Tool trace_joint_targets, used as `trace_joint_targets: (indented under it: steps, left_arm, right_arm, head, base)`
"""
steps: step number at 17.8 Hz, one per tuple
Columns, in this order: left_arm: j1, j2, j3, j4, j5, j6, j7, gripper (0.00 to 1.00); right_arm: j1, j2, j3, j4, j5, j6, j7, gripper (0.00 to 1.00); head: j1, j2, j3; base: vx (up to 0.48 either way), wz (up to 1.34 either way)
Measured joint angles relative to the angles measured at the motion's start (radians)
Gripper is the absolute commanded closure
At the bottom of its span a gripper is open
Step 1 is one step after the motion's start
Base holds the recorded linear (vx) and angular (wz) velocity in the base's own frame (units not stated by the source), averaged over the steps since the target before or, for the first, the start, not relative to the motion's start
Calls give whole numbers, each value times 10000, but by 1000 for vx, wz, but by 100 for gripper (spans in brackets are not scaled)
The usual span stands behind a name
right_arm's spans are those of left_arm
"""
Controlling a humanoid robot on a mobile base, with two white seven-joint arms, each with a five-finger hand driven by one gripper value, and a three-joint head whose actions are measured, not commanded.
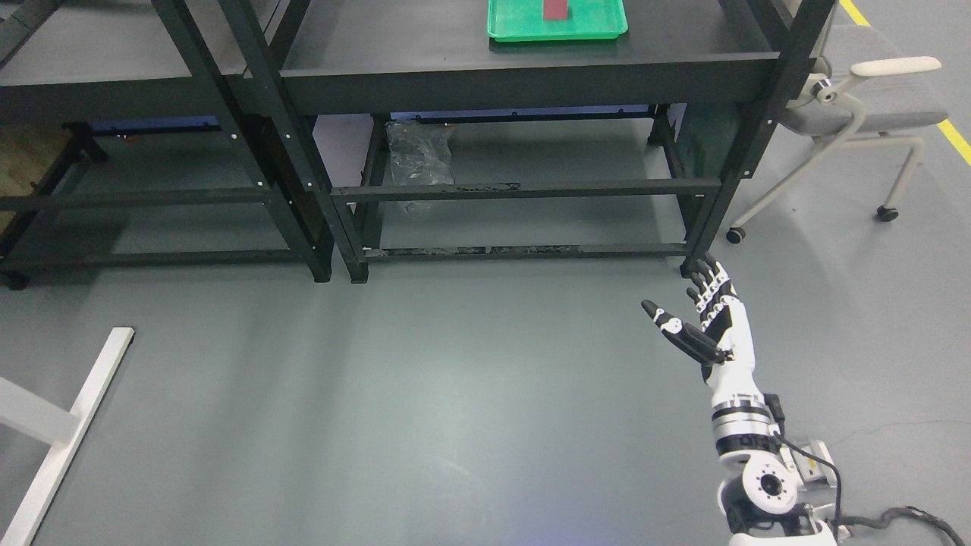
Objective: Pick pink block from left shelf to tray
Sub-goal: 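Raise the right hand while approaching the shelf with the green tray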
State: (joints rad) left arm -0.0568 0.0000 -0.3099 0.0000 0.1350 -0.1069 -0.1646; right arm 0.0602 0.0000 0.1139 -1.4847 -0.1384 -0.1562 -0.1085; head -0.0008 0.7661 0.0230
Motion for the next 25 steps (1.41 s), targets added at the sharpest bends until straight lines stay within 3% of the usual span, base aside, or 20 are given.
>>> trace_joint_targets:
  steps: [25]
  left_arm:
    - [0, 0, 0, 0, 0, -17, 0, 0]
  right_arm:
    - [-277, 0, 73, -342, -11, -502, -47, 0]
  head:
    - [0, 0, 0]
  base:
    - [19, 26]
